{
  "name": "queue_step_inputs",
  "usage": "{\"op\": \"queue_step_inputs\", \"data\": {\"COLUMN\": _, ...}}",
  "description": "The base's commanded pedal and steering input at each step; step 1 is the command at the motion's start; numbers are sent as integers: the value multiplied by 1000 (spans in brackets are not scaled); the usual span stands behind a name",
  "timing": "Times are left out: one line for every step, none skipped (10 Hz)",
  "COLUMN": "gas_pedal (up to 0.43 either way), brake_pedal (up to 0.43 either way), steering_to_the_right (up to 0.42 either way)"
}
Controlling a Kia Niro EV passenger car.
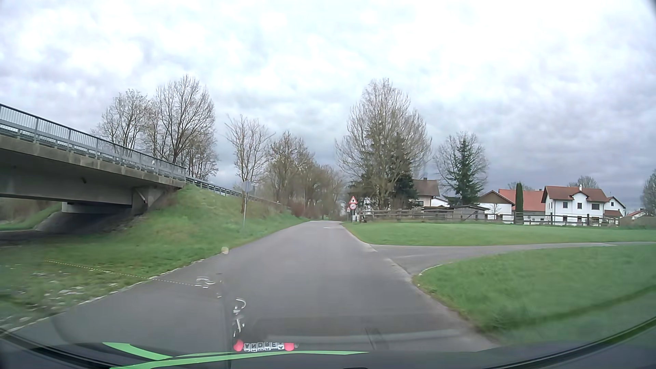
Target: Follow the waypoints while adhering to traffic rules and regulations
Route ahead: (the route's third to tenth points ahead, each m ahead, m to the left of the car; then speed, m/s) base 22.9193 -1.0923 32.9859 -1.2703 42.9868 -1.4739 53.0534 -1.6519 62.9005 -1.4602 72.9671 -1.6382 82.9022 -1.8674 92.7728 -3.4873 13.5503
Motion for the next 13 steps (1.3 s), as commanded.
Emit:
{"op": "queue_step_inputs", "data": {"gas_pedal": 0, "brake_pedal": 0, "steering_to_the_right": 1}}
{"op": "queue_step_inputs", "data": {"gas_pedal": 0, "brake_pedal": 0, "steering_to_the_right": 1}}
{"op": "queue_step_inputs", "data": {"gas_pedal": 0, "brake_pedal": 0, "steering_to_the_right": 0}}
{"op": "queue_step_inputs", "data": {"gas_pedal": 0, "brake_pedal": 0, "steering_to_the_right": 1}}
{"op": "queue_step_inputs", "data": {"gas_pedal": 0, "brake_pedal": 0, "steering_to_the_right": 1}}
{"op": "queue_step_inputs", "data": {"gas_pedal": 20, "brake_pedal": 0, "steering_to_the_right": 3}}
{"op": "queue_step_inputs", "data": {"gas_pedal": 59, "brake_pedal": 0, "steering_to_the_right": 6}}
{"op": "queue_step_inputs", "data": {"gas_pedal": 59, "brake_pedal": 0, "steering_to_the_right": 6}}
{"op": "queue_step_inputs", "data": {"gas_pedal": 59, "brake_pedal": 0, "steering_to_the_right": 6}}
{"op": "queue_step_inputs", "data": {"gas_pedal": 67, "brake_pedal": 0, "steering_to_the_right": 6}}
{"op": "queue_step_inputs", "data": {"gas_pedal": 87, "brake_pedal": 0, "steering_to_the_right": 6}}
{"op": "queue_step_inputs", "data": {"gas_pedal": 98, "brake_pedal": 0, "steering_to_the_right": 5}}
{"op": "queue_step_inputs", "data": {"gas_pedal": 110, "brake_pedal": 0, "steering_to_the_right": 5}}
